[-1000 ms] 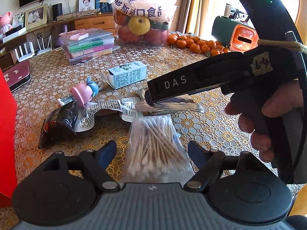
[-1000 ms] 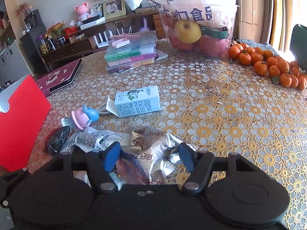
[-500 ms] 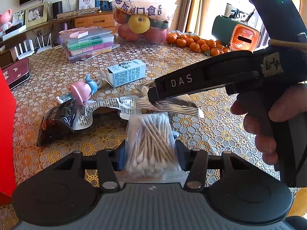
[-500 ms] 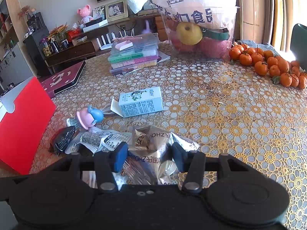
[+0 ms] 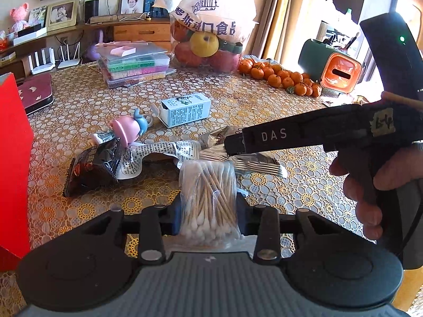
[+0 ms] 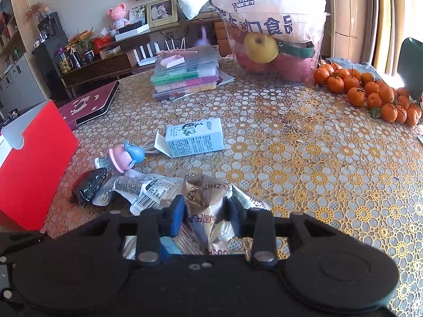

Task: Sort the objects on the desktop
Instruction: 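Lift the swab bag and snack packet and carry them toward the red box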

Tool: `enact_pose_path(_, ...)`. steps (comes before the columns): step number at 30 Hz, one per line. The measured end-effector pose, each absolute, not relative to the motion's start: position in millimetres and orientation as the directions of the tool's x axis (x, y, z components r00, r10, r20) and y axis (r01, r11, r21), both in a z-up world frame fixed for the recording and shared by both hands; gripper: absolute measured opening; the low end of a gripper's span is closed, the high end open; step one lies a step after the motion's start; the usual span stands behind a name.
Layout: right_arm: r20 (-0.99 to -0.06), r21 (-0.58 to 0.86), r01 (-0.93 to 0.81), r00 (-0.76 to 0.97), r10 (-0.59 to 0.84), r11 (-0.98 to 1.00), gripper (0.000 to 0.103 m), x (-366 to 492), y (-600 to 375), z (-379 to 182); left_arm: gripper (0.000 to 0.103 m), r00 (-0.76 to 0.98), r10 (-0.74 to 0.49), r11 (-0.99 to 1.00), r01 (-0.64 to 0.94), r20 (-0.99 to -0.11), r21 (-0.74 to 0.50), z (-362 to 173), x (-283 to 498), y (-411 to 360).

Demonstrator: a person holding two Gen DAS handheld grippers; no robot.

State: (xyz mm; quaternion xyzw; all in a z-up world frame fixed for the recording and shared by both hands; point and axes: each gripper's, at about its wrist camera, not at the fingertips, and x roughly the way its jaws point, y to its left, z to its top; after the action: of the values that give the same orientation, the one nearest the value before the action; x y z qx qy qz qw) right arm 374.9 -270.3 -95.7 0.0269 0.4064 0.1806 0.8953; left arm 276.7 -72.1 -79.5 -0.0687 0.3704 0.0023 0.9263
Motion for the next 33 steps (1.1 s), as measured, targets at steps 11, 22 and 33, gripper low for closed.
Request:
enact_pose_path(11,-0.716,0.183,-0.285,0.617,0.326,0.941,0.032,361.4,-272.1,-82.4,0.037,0.724,-0.045,0.988,-0.071,-0.688,-0.139,-65.6,264.2,-64.9)
enact_pose_path(22,-0.698,0.186,-0.289,0.634,0.333,0.939,0.032,330.8,-275.2,-56.7,0.037,0.728,-0.038,0.986,-0.086,-0.684,-0.146,-42.4,246.9,-62.0)
enact_pose_path(33,-0.659,0.184,-0.325,0.66,0.361,0.928,0.032,292.4,-267.3,-17.0,0.037,0.748,-0.028,0.984,-0.095,-0.663,-0.149,-9.4,216.5,-57.0)
